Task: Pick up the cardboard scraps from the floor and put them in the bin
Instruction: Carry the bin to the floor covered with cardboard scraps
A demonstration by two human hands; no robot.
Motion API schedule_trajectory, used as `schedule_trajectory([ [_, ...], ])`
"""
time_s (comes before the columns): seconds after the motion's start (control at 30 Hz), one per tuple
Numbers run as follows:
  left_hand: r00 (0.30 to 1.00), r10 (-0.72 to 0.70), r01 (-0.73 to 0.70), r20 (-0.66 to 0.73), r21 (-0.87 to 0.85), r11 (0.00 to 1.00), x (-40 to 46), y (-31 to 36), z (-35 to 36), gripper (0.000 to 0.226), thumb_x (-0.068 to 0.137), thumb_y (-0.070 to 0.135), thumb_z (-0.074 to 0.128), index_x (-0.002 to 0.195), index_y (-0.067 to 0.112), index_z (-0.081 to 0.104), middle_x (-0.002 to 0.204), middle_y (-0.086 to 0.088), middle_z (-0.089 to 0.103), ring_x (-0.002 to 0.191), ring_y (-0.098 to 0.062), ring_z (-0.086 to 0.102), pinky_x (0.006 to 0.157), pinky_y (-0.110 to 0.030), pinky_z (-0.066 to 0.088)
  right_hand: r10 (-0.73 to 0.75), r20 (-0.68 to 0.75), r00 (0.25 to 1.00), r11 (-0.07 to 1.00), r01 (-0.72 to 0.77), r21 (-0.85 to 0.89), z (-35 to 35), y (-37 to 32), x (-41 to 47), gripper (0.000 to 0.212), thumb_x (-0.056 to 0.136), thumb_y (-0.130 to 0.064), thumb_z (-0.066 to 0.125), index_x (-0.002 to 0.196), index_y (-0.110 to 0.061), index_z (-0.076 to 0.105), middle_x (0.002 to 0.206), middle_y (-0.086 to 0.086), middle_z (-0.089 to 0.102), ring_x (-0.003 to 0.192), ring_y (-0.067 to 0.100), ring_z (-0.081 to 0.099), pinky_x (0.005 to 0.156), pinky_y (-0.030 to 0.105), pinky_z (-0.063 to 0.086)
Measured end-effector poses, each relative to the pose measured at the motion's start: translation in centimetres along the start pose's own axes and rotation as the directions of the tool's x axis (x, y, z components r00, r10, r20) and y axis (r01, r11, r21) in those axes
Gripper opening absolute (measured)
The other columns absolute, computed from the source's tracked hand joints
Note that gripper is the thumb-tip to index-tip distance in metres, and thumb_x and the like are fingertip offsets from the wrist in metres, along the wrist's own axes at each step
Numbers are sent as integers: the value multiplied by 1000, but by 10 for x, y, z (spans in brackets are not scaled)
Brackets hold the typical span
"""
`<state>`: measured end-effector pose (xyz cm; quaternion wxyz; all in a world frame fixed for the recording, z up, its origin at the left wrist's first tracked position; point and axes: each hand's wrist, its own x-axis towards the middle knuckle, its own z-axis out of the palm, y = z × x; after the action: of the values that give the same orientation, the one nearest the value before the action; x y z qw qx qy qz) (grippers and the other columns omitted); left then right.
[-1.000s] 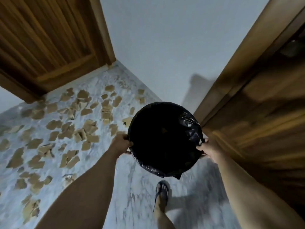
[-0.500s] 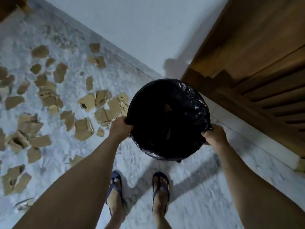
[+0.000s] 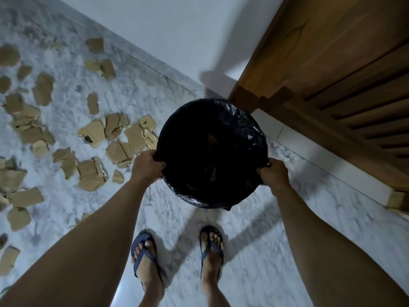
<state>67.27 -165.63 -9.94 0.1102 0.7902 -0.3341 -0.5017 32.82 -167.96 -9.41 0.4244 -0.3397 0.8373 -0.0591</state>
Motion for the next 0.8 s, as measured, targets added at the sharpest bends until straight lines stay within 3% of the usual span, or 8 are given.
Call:
schedule_trajectory([
  [0.23,998,28,-29,-52,-19,999,0,-7,6,52,62,21,59,112,16,73,99,-9,73,89,-33,72,79,-53,61,-4,-21,1000,999,5,34,0,-2,-6,15,86,-6,61,83,-20,66,91,18,71,85,38,70,76,55,60],
  [0.27,998,29,-31,-49,-43,999,-1,-9,6,52,64,22,60,114,15,72,99,-9,72,89,-34,72,79,-54,61,-13,-19,1000,1000,14,21,0,-1,-8,10,87,-7,60,91,-13,68,95,17,70,90,37,69,80,53,59],
  [0.33,999,11,-16,-45,-118,993,-9,-11,6,58,73,29,67,127,9,65,104,-10,71,95,-34,71,85,-54,59,-50,-26,998,996,48,-72,4,-5,-17,37,88,-14,62,124,-7,60,113,16,65,103,37,65,88,47,57],
  [0.4,996,-34,20,-79,-174,985,-24,-16,0,70,85,41,69,143,7,51,117,-10,68,109,-33,66,98,-51,53,-134,-110,985,979,115,-166,16,-16,-40,62,86,-21,66,144,-14,44,131,18,54,115,39,57,95,49,52],
  [0.47,993,-38,19,-114,-165,986,-41,-27,-7,62,94,39,64,145,7,50,127,-10,66,120,-30,60,105,-40,45,-328,-210,921,926,269,-266,34,-32,-73,69,85,-22,68,148,-15,40,135,19,49,120,40,51,100,53,47],
  [0.57,994,-67,54,-92,-133,990,-57,-57,-25,52,98,32,60,144,8,53,132,-9,64,125,-28,56,101,-35,40,-627,-255,736,768,530,-359,82,-67,-128,59,85,-12,70,141,-7,51,126,18,55,113,37,53,95,48,46],
  [0.67,991,-75,66,-111,-84,994,-59,-100,-51,50,97,30,61,142,8,54,131,-9,63,126,-28,55,101,-34,39,-761,-69,645,643,737,-207,153,-98,-170,50,87,-3,65,136,-4,56,121,18,58,112,35,55,96,41,47],
  [0.8,986,-74,71,-149,-22,997,-25,-158,-74,50,96,28,63,141,8,54,135,-11,61,127,-29,53,101,-35,40,-654,289,699,712,698,-75,259,-113,-176,55,88,-7,56,142,-11,52,134,12,54,123,28,54,101,35,45],
])
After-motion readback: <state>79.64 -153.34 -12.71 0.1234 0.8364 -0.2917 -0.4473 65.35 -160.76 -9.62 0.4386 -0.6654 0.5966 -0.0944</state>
